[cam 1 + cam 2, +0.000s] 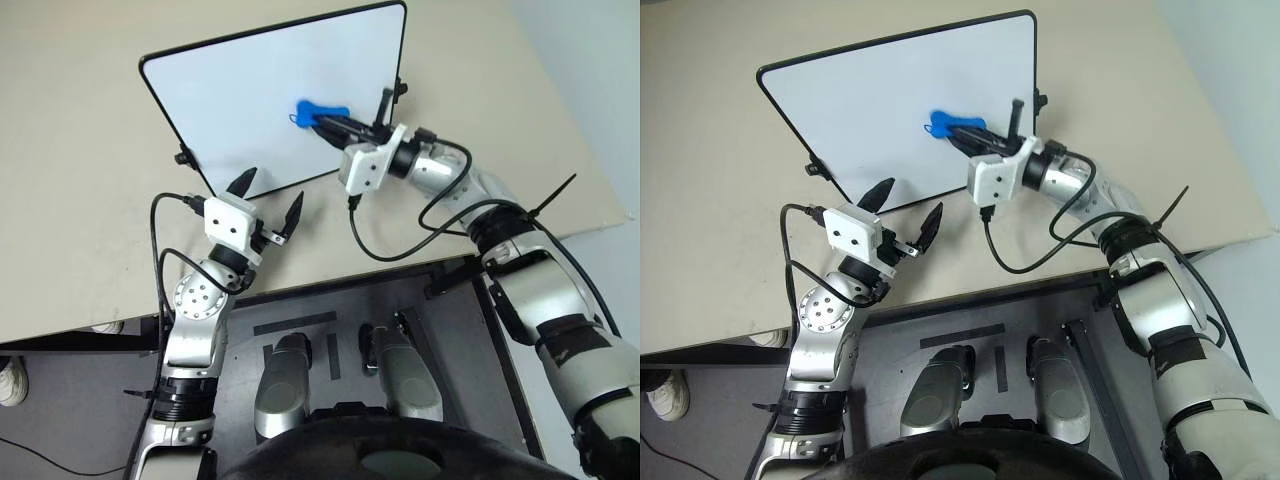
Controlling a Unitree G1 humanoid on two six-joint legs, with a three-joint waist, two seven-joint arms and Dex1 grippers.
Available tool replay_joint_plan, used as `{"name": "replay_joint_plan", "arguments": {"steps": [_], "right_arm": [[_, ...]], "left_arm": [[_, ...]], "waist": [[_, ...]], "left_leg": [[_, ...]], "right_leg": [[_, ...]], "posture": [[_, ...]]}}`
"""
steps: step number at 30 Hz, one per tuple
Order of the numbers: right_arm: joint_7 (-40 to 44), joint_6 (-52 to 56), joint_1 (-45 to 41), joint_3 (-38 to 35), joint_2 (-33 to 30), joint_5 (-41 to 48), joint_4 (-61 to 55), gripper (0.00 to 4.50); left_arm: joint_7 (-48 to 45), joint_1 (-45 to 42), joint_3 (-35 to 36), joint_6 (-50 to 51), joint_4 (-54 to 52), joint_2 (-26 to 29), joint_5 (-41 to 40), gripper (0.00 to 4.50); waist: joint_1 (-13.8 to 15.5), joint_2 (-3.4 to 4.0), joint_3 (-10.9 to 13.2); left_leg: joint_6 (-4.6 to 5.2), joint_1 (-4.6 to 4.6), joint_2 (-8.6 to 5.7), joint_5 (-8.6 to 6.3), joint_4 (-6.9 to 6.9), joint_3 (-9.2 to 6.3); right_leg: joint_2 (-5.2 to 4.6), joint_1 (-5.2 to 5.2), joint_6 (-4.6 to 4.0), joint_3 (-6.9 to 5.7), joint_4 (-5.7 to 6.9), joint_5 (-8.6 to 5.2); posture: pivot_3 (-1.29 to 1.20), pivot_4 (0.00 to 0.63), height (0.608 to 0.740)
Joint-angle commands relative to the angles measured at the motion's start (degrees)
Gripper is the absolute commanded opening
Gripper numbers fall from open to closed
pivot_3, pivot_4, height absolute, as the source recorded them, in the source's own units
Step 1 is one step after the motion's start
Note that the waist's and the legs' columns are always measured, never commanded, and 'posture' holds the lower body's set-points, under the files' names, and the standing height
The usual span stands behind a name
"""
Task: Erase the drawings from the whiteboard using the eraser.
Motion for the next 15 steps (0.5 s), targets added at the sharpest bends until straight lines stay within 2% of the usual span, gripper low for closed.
{"name": "replay_joint_plan", "arguments": {"steps": [1, 11, 15], "right_arm": [[0.80, 0.30, -1.29, -1.43, 0.49, 2.51, -2.48, 0.02], [1.54, 2.14, 3.08, 1.76, 1.02, -0.36, 5.17, 0.02], [1.55, 2.30, 3.70, 2.22, 1.21, -0.84, 6.05, 0.02]], "left_arm": [[0.87, -1.08, 0.06, 1.54, -3.46, -0.18, 0.06, 4.38], [1.55, -1.23, -0.04, 3.31, -5.19, -0.20, 0.07, 4.38], [1.49, -1.16, -0.03, 3.59, -5.42, -0.16, 0.09, 4.38]], "waist": [[0.07, 0.00, 0.00], [0.20, 0.00, 0.00], [0.18, 0.00, 0.00]], "left_leg": [[-0.01, -0.01, 0.00, -0.03, 0.00, 0.00], [-0.05, 0.02, 0.00, -0.16, 0.05, 0.01], [-0.50, 0.02, 0.00, -0.43, 0.11, 0.01]], "right_leg": [[0.00, -0.01, 0.00, 0.00, -0.02, 0.00], [-0.01, -0.03, -0.06, 0.00, 0.03, 0.04], [-0.01, -0.03, -0.15, 0.00, 0.02, 0.29]], "posture": [[0.00, 0.150, 0.740], [0.00, 0.150, 0.740], [0.00, 0.150, 0.740]]}}
